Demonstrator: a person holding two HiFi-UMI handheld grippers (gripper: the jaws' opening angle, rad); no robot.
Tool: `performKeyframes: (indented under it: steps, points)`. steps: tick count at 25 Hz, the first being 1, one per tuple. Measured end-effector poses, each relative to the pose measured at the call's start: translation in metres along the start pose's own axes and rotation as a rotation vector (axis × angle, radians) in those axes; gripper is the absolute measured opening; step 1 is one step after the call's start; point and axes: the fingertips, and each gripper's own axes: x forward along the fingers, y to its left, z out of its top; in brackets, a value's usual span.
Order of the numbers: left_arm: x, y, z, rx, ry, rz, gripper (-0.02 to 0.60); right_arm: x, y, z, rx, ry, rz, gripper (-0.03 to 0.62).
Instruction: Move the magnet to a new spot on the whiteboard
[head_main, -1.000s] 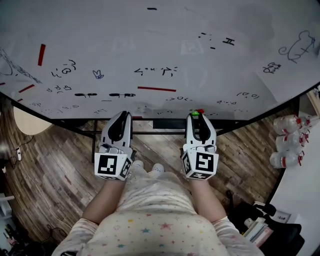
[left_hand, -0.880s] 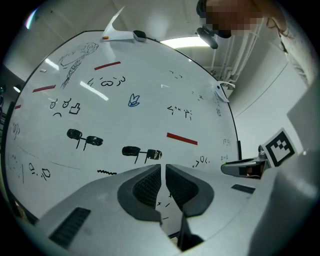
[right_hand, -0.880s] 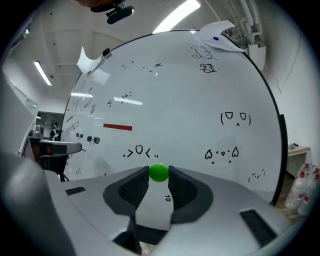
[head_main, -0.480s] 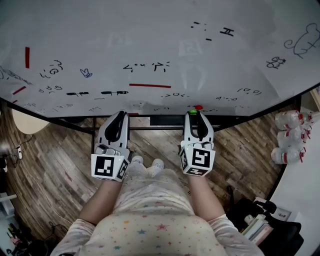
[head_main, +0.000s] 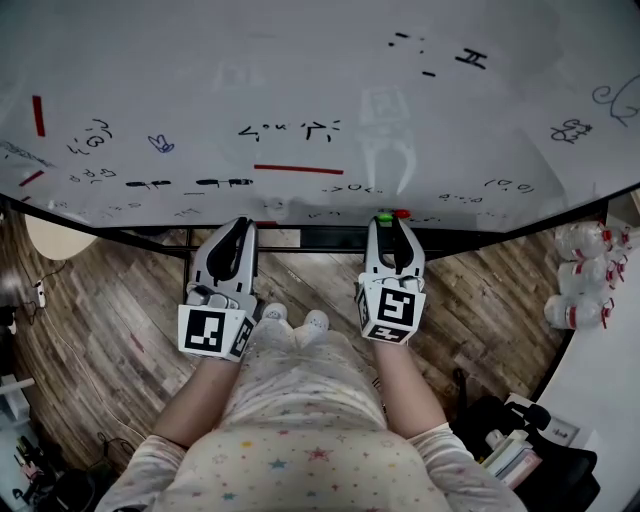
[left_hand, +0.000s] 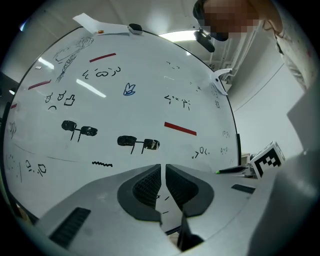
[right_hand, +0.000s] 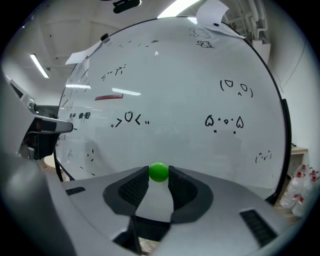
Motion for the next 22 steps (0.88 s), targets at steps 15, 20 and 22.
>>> performKeyframes:
  steps: [15,20,22]
  points:
    - [0.001,0.0,-0.005,0.004,0.017,0.013,0.037,0.011,0.001,-0.019,-0.013,0.029,-0.006,0.123]
    - [0.001,0.0,-0.005,0.007,0.019,0.014,0.037,0.013,0.0,-0.02,-0.018,0.03,-0.01,0.123]
    - [0.001,0.0,-0.005,0.009,0.018,0.014,0.037,0.014,0.0,-0.02,-0.019,0.03,-0.01,0.123]
